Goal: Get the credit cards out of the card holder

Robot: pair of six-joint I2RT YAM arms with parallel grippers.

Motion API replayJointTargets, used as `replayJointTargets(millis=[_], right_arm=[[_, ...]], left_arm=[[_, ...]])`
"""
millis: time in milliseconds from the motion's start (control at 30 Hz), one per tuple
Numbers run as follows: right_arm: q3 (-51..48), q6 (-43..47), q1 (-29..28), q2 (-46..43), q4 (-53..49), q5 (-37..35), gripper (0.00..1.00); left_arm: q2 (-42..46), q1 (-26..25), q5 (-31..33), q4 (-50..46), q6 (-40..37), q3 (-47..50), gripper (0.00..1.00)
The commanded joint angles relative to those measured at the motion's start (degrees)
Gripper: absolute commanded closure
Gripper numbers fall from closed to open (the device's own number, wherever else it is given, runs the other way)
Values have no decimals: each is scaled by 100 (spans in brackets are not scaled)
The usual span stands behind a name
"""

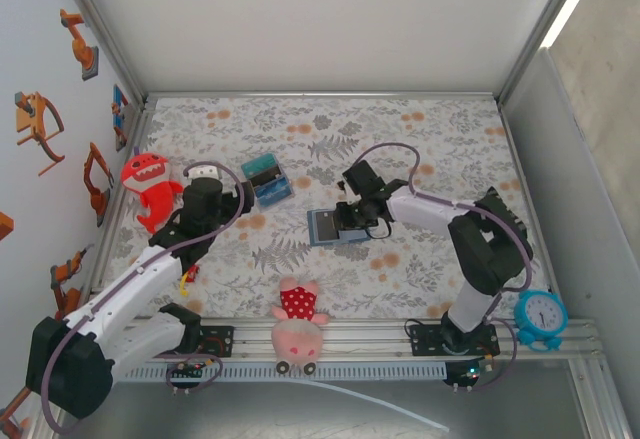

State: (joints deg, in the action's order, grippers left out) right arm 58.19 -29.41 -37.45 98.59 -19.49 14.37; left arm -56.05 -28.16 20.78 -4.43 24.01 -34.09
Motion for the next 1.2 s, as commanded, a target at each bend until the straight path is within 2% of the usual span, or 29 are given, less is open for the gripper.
replayJointTargets(millis=[0,500,833,1167], right_arm=[[256,-109,23,144,110,176,76],[298,-196,63,492,179,286,71],[255,-315,70,572,401,574,72],[225,-358,71,204,290,408,76]], left_arm=[[-42,-27,84,-78,-115,-187,3],[-171,-46,76,-93,-139,-296,3],[-230,-75,76,-107,-142,-317,3],[-314,-226,203,-151,-306,-319,3]])
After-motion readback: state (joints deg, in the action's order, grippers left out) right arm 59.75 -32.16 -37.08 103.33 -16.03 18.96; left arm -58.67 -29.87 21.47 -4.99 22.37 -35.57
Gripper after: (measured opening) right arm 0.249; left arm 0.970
